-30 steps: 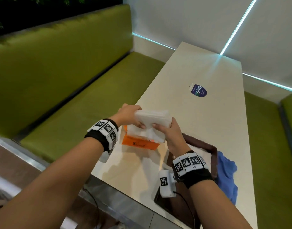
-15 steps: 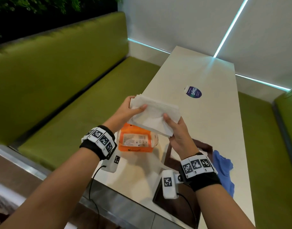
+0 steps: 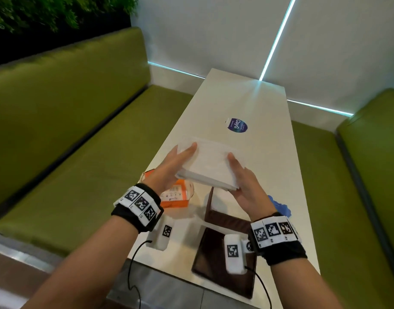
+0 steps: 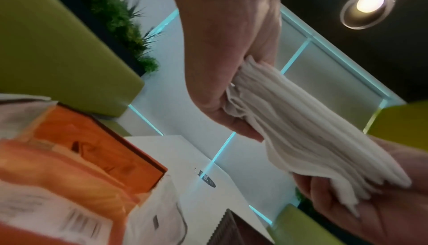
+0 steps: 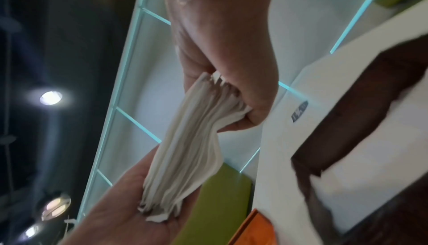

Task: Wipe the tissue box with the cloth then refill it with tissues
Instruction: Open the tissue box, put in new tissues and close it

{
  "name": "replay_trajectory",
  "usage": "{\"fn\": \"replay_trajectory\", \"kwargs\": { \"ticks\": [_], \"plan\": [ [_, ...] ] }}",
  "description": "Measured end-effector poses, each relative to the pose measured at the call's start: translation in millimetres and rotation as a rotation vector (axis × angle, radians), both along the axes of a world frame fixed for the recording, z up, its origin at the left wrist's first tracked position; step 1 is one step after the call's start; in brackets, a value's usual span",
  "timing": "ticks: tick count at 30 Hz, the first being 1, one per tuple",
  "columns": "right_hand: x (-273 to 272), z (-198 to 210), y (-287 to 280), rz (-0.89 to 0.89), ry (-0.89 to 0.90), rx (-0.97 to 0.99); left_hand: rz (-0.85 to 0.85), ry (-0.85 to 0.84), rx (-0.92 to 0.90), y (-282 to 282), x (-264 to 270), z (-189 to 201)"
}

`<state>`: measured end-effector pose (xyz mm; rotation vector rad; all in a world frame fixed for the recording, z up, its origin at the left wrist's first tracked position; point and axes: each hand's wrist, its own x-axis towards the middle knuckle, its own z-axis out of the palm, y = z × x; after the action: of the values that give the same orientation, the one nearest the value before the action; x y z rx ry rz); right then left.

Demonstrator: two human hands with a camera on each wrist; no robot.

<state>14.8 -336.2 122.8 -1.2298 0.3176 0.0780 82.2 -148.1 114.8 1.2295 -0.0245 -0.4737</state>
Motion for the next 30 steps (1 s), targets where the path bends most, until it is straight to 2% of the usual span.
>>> {"fn": "replay_trajectory", "kwargs": {
  "ticks": [2, 5, 10, 12, 15, 17, 20, 23, 26, 30],
  "plan": [
    [-9, 4, -7, 0.015, -0.027, -0.064, 0.017, -0.031, 0.042, -9, -1, 0],
    [-21, 8, -19, 0.026, -0.080, -0.127, 0.038, -0.002, -0.035, -26, -5, -1],
    [-40, 12, -45, -0.049, -0.056, -0.146, -0.106, -0.033, -0.004, -52, -18, -1],
    [-48, 15, -55, -0.052, -0.023, -0.200, -0.101, -0.050, 0.100, -61, -23, 0],
    [-51, 15, -69, -0.123, 0.014, -0.250, -0.043, -0.141, 0.445, -74, -29, 0],
    [-48, 5, -75, -0.164, 0.094, -0.331, -0.009, -0.212, 0.589, -83, -36, -2],
    [-42, -19, -81, -0.148, 0.243, -0.521, -0.009, -0.315, 0.674, -95, -46, -9],
    [-42, -25, -75, -0.103, 0.348, -0.672, -0.097, -0.345, 0.752, -102, -50, -21],
    [-40, -29, -72, -0.043, 0.414, -0.902, -0.170, -0.353, 0.851, -104, -51, -33],
    [-34, -37, -65, 0.034, 0.427, -1.094, -0.250, -0.371, 0.959, -108, -53, -43]
  ]
}}
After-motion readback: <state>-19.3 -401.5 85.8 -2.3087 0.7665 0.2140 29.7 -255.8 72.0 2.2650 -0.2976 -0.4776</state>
